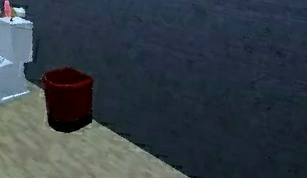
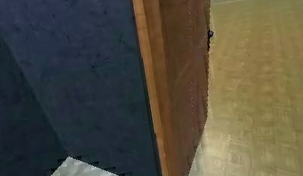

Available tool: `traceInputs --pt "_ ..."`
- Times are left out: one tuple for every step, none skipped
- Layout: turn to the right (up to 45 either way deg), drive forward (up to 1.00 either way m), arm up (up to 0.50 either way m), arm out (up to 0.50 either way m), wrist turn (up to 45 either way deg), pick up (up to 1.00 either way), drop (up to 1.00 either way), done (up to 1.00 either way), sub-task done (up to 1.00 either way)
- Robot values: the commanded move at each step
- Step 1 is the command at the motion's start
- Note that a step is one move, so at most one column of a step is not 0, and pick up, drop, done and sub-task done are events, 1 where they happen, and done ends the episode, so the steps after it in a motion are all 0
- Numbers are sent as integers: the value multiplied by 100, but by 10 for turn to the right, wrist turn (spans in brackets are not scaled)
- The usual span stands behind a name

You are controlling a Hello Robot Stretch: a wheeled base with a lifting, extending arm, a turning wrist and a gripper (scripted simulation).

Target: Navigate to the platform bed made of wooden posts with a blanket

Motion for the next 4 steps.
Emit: traceInputs --pt "450 0 0 0 0 0 0 0 0" --pt "450 0 0 0 0 0 0 0 0" --pt "450 0 0 0 0 0 0 0 0" --pt "0 25 0 0 0 0 0 0 0"
